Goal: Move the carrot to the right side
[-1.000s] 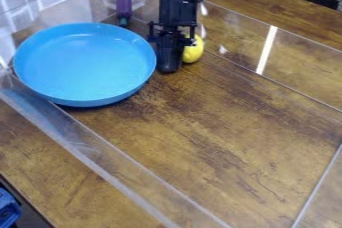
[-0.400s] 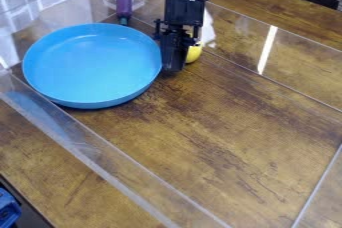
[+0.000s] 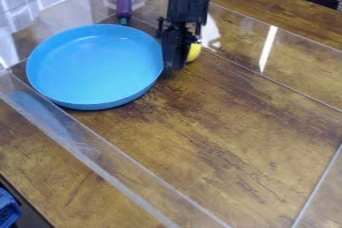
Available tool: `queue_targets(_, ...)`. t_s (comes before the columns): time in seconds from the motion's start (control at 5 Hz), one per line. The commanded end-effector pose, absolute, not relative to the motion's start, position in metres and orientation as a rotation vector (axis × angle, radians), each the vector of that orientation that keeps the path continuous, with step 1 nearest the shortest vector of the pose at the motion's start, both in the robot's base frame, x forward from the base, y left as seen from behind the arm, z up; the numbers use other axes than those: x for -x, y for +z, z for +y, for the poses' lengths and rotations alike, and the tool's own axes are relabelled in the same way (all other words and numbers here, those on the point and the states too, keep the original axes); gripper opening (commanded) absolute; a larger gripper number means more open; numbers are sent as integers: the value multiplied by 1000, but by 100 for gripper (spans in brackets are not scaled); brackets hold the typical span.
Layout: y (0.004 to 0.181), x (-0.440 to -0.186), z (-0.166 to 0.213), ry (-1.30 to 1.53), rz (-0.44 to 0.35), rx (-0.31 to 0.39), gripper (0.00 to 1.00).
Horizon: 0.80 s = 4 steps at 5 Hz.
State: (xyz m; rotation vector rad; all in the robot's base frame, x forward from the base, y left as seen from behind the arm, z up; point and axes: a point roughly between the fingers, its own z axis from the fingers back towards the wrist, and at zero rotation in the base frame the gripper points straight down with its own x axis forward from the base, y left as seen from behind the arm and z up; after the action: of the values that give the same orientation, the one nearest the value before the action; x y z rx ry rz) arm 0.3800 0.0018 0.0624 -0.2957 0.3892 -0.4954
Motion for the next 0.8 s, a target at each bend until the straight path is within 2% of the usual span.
queue_targets(0.0, 125, -385, -8, -544, 253, 243, 0)
queue_targets(0.4, 128, -381, -41, -568, 243, 250, 0)
queue_targets(0.6, 129, -377, -45, -542, 233, 256, 0)
